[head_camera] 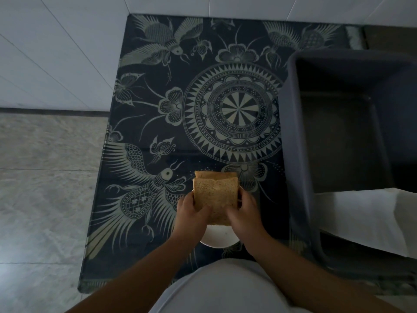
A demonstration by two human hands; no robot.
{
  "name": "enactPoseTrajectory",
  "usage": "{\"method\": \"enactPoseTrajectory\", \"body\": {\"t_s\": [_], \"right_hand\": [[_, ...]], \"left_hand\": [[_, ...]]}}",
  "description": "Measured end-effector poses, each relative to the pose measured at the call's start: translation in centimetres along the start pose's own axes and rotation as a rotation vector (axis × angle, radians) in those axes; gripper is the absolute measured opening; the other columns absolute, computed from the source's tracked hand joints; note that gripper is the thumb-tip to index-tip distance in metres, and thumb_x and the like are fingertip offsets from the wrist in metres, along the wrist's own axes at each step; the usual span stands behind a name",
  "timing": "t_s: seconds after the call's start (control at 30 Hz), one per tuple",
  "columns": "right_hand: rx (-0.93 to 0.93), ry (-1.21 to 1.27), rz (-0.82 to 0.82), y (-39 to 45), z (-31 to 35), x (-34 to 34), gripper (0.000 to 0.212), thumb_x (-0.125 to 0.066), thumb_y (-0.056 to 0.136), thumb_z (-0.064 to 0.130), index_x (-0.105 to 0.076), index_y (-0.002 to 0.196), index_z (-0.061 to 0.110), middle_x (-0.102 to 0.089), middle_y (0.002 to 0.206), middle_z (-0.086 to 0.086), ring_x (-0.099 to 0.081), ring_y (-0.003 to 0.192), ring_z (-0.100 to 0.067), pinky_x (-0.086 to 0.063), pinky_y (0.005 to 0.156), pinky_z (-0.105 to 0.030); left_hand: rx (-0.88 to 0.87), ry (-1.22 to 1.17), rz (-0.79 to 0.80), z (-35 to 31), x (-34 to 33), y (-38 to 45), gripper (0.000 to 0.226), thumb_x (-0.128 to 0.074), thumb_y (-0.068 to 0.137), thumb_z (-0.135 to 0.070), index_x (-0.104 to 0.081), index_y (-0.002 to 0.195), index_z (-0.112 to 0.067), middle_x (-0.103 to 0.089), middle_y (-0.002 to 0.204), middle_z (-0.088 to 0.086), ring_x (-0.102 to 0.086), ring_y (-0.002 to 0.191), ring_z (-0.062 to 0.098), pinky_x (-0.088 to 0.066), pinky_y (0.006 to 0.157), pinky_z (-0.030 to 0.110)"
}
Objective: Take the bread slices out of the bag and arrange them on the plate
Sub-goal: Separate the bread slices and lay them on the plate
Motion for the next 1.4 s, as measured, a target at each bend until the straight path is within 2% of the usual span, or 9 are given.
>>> {"method": "enactPoseTrajectory", "body": {"t_s": [0.4, 0.6, 0.73, 0.87, 1.03, 1.13, 1.23, 1.33, 1.4], "right_hand": [[-0.001, 0.035, -0.019, 0.0, 0.3, 0.2, 0.055, -0.062, 0.087, 0.013, -0.048, 0.141, 0.019, -0.047, 0.132, -0.006, -0.055, 0.116, -0.021, -0.054, 0.097, -0.049], [-0.032, 0.041, 0.014, 0.5, 0.5, 0.2, 0.053, -0.063, 0.086, 0.015, -0.050, 0.137, 0.020, -0.051, 0.132, -0.009, -0.059, 0.110, -0.021, -0.056, 0.093, -0.048], [-0.034, 0.047, 0.016, 0.4, 0.2, 0.2, 0.055, -0.063, 0.085, 0.015, -0.050, 0.138, 0.022, -0.052, 0.132, -0.008, -0.060, 0.110, -0.021, -0.056, 0.093, -0.049], [-0.038, 0.056, 0.011, 0.4, -0.1, 0.2, 0.058, -0.066, 0.086, 0.014, -0.048, 0.141, 0.021, -0.051, 0.134, -0.008, -0.058, 0.114, -0.022, -0.055, 0.095, -0.049], [-0.034, 0.039, 0.013, 0.2, -0.4, 0.1, 0.061, -0.066, 0.085, 0.016, -0.046, 0.142, 0.023, -0.048, 0.134, -0.005, -0.056, 0.117, -0.022, -0.054, 0.097, -0.050], [-0.033, 0.027, 0.028, 0.2, -0.2, 0.2, 0.058, -0.063, 0.085, 0.016, -0.048, 0.140, 0.024, -0.048, 0.134, -0.007, -0.056, 0.115, -0.022, -0.054, 0.097, -0.050], [-0.039, 0.008, 0.061, 0.1, 0.0, 0.3, 0.060, -0.063, 0.086, 0.019, -0.046, 0.143, 0.025, -0.046, 0.138, -0.007, -0.054, 0.120, -0.025, -0.052, 0.099, -0.052], [-0.044, -0.029, 0.006, -0.4, -0.1, 0.6, 0.062, -0.062, 0.087, 0.019, -0.042, 0.146, 0.023, -0.038, 0.140, -0.006, -0.050, 0.122, -0.025, -0.050, 0.101, -0.050], [-0.022, -0.045, -0.023, -1.0, -0.1, 0.5, 0.062, -0.062, 0.086, 0.017, -0.042, 0.145, 0.023, -0.037, 0.140, -0.007, -0.049, 0.121, -0.024, -0.050, 0.099, -0.045]], "left_hand": [[-0.104, 0.025, 0.008, -0.4, 0.0, 0.3, 0.050, -0.062, 0.086, -0.025, -0.048, 0.133, -0.024, -0.043, 0.120, -0.005, -0.046, 0.093, -0.005, -0.035, 0.064, 0.011], [-0.019, 0.035, 0.056, -0.2, -0.1, 1.0, 0.044, -0.059, 0.081, -0.029, -0.053, 0.125, -0.023, -0.047, 0.116, 0.000, -0.052, 0.091, 0.006, -0.039, 0.060, 0.019], [-0.004, 0.019, 0.078, -0.2, -0.2, 0.8, 0.047, -0.057, 0.076, -0.035, -0.056, 0.120, -0.021, -0.049, 0.114, -0.001, -0.056, 0.092, 0.011, -0.046, 0.064, 0.026], [-0.015, 0.019, 0.056, -0.2, -0.3, 0.5, 0.042, -0.060, 0.080, -0.026, -0.054, 0.121, -0.022, -0.046, 0.106, -0.009, -0.050, 0.090, 0.005, -0.039, 0.061, 0.019], [0.006, 0.018, 0.063, -0.1, -0.3, 0.4, 0.044, -0.060, 0.078, -0.025, -0.055, 0.121, -0.017, -0.051, 0.115, 0.004, -0.053, 0.092, 0.010, -0.042, 0.062, 0.022], [0.009, 0.011, 0.086, -0.2, -0.2, 0.5, 0.047, -0.058, 0.072, -0.034, -0.058, 0.116, -0.018, -0.053, 0.112, 0.005, -0.058, 0.094, 0.018, -0.047, 0.065, 0.026], [-0.015, 0.004, 0.088, -0.4, 0.0, 0.3, 0.038, -0.058, 0.073, -0.033, -0.059, 0.110, -0.023, -0.054, 0.110, 0.004, -0.059, 0.093, 0.016, -0.047, 0.062, 0.024], [-0.035, 0.003, 0.073, -0.4, 0.1, -0.2, 0.045, -0.058, 0.075, -0.030, -0.055, 0.119, -0.025, -0.057, 0.115, 0.004, -0.059, 0.096, 0.016, -0.051, 0.069, 0.029], [-0.044, 0.027, 0.059, -0.5, 0.1, -0.8, 0.050, -0.060, 0.078, -0.025, -0.052, 0.128, -0.023, -0.051, 0.119, 0.001, -0.053, 0.092, 0.006, -0.044, 0.066, 0.022]]}}
Point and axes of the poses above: each hand's wrist, its own y-axis towards the middle knuckle, its own x-axis out of the back of the hand, z = x × y, the point moved 4 cm from there along y, towards the middle knuckle
